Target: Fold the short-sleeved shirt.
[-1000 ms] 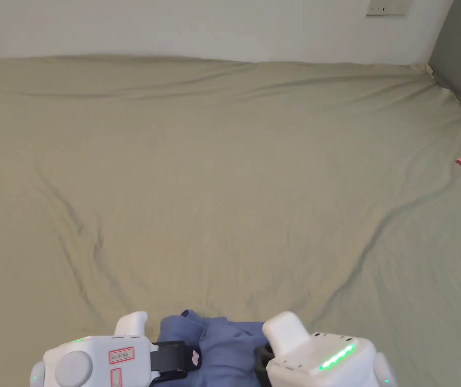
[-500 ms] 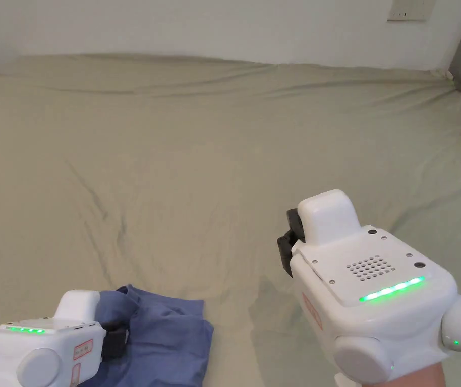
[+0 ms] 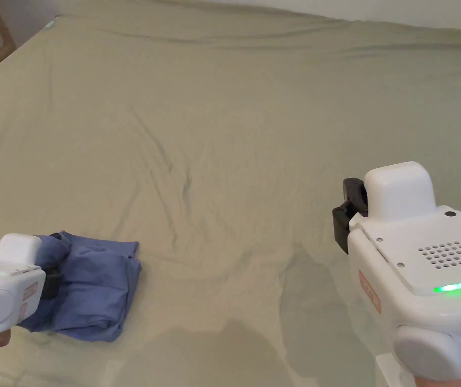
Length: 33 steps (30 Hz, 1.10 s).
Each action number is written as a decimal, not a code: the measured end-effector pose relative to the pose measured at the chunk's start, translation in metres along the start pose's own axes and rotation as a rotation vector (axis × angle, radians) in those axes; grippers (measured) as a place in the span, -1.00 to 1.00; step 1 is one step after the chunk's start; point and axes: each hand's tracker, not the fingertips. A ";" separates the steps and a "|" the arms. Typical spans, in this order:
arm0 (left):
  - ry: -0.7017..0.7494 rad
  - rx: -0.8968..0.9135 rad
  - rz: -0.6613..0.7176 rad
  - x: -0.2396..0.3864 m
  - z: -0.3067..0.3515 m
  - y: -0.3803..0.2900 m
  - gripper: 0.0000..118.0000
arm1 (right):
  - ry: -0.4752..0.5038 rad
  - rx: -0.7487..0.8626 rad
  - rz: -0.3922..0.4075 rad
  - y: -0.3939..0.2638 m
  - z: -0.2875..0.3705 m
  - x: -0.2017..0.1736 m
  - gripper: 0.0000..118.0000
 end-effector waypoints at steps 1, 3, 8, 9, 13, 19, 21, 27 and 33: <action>0.041 -0.001 -0.022 -0.013 -0.006 0.000 -0.39 | 0.000 -0.007 0.000 0.000 -0.002 -0.002 -0.96; 0.071 -0.010 -0.025 -0.043 -0.019 0.003 -0.39 | 0.001 -0.023 0.001 -0.001 -0.010 -0.007 -0.96; 0.229 -0.084 -0.063 -0.100 -0.044 0.016 -0.40 | 0.002 -0.071 0.011 -0.005 -0.029 -0.019 -0.96; 0.262 -0.092 -0.053 -0.113 -0.051 0.018 -0.40 | 0.009 -0.082 0.006 -0.008 -0.032 -0.022 -0.96; 0.390 -0.131 -0.154 -0.141 -0.069 0.026 -0.39 | 0.014 -0.117 0.029 -0.017 -0.043 -0.033 -0.96; 0.405 -0.132 -0.020 -0.173 -0.059 0.042 0.51 | 0.019 -0.126 0.028 -0.013 -0.043 -0.021 -0.96; 0.373 -0.021 0.026 -0.178 -0.026 0.056 1.00 | 0.011 -0.114 0.021 -0.009 -0.039 -0.011 -0.96; 0.206 0.398 0.262 -0.133 0.095 0.114 0.95 | -0.029 -0.045 0.003 0.011 -0.018 0.021 -0.96; 0.085 0.804 0.322 -0.042 0.217 0.148 1.00 | -0.104 0.109 0.016 0.046 0.029 0.059 -0.95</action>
